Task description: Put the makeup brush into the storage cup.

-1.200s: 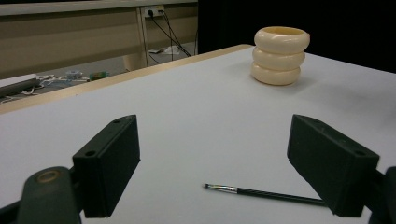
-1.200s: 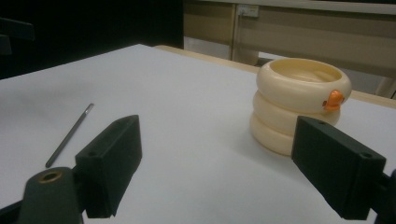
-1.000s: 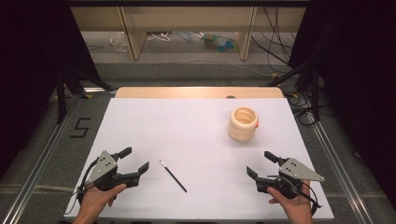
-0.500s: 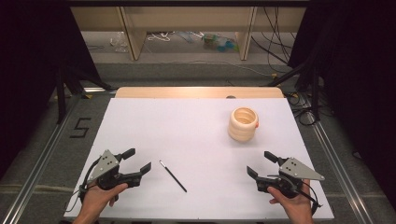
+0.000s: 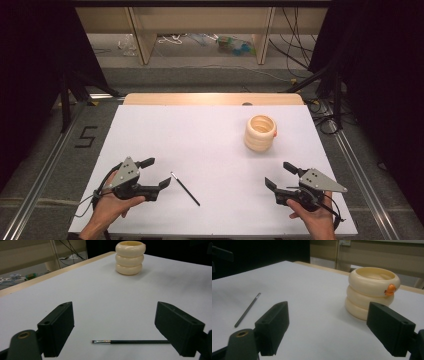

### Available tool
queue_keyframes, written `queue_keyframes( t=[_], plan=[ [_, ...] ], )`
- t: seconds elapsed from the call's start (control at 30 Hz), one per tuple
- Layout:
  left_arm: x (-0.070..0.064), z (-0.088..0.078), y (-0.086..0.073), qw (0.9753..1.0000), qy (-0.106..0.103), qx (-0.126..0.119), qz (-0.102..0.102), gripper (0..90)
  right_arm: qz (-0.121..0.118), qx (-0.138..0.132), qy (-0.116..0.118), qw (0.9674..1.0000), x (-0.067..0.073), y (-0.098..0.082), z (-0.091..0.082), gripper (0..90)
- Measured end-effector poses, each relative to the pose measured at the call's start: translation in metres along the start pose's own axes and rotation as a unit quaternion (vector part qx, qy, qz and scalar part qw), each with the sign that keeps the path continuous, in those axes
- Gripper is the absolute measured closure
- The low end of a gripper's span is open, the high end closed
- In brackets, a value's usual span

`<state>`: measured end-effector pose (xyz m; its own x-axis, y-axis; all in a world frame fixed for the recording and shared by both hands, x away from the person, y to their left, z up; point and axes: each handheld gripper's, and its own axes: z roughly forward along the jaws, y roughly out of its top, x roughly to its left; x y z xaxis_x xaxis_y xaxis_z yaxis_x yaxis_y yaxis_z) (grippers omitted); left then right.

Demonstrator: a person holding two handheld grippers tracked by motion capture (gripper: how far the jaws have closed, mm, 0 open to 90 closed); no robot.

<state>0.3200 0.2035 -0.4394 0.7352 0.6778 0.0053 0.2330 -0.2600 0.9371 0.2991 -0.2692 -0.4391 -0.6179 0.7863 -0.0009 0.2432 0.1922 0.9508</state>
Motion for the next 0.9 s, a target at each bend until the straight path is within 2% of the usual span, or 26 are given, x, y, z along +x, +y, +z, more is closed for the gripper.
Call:
queue_keyframes(
  t=[0.03,0.07,0.13,0.17,0.2,0.23,0.27,0.3,0.33,0.47,0.5,0.53,0.57,0.6,0.73,0.77,0.83,0.87,0.9],
  plan=[
    [-0.001,0.004,0.001,0.9999,-0.011,0.006,-0.001,15.9,0.000,0.000,0.001,1.0000,0.000,0.000,0.000,19.3],
    [-0.001,0.004,0.001,0.9999,-0.011,0.006,-0.001,15.9,0.001,0.002,0.003,1.0000,0.000,-0.001,0.001,19.3],
    [-0.001,0.010,0.004,0.9993,-0.028,0.022,0.008,15.9,0.001,-0.003,0.000,1.0000,0.001,-0.001,0.002,19.3],
    [-0.001,0.010,0.004,0.9993,-0.028,0.022,0.008,15.9,0.001,0.002,0.006,1.0000,0.001,-0.001,0.001,19.3],
    [-0.003,0.013,0.006,0.9988,-0.034,0.033,0.013,15.9,-0.001,-0.005,0.004,1.0000,0.001,-0.001,0.002,19.3],
    [-0.003,0.013,0.006,0.9988,-0.034,0.033,0.013,15.9,-0.001,-0.005,0.004,1.0000,0.001,-0.001,0.002,19.3],
    [-0.003,0.015,0.007,0.9982,-0.040,0.037,0.024,15.9,-0.001,-0.006,0.004,1.0000,0.001,-0.001,0.002,19.3],
    [-0.003,0.016,0.009,0.9977,-0.044,0.044,0.026,15.9,0.000,0.002,0.001,1.0000,0.001,-0.001,0.001,19.3],
    [-0.003,0.017,0.010,0.9970,-0.052,0.051,0.026,16.0,0.001,-0.003,-0.001,1.0000,0.000,-0.001,0.002,19.3],
    [-0.003,0.023,0.016,0.9929,-0.077,0.080,0.042,16.0,0.000,-0.002,0.000,1.0000,0.000,-0.001,0.002,19.4],
    [-0.003,0.024,0.016,0.9924,-0.078,0.086,0.042,16.1,0.001,-0.002,0.000,1.0000,0.000,-0.001,0.002,19.5],
    [-0.004,0.026,0.018,0.9900,-0.085,0.098,0.055,16.1,0.002,0.000,0.002,1.0000,0.001,-0.001,0.002,19.6],
    [-0.004,0.026,0.018,0.9900,-0.085,0.098,0.055,16.2,0.001,0.000,0.002,1.0000,0.001,-0.002,0.002,19.7],
    [-0.004,0.027,0.019,0.9886,-0.092,0.102,0.062,16.3,0.002,0.002,0.003,1.0000,0.001,-0.002,0.002,19.8],
    [-0.004,0.032,0.023,0.9852,-0.093,0.119,0.081,16.9,0.007,0.004,0.003,1.0000,0.002,-0.001,0.002,20.1],
    [-0.002,0.035,0.024,0.9798,-0.099,0.139,0.104,16.9,0.006,0.005,0.003,1.0000,0.002,-0.002,0.002,20.1],
    [-0.002,0.037,0.024,0.9800,-0.100,0.141,0.099,18.3,0.004,0.010,0.007,0.9999,0.001,-0.001,0.002,20.3],
    [-0.001,0.039,0.024,0.9781,-0.103,0.148,0.104,19.3,0.005,0.008,0.005,0.9999,0.001,-0.002,0.002,20.3],
    [-0.001,0.042,0.024,0.9774,-0.103,0.151,0.107,19.3,0.005,0.008,0.005,0.9999,0.001,-0.002,0.002,20.3]
  ],
)
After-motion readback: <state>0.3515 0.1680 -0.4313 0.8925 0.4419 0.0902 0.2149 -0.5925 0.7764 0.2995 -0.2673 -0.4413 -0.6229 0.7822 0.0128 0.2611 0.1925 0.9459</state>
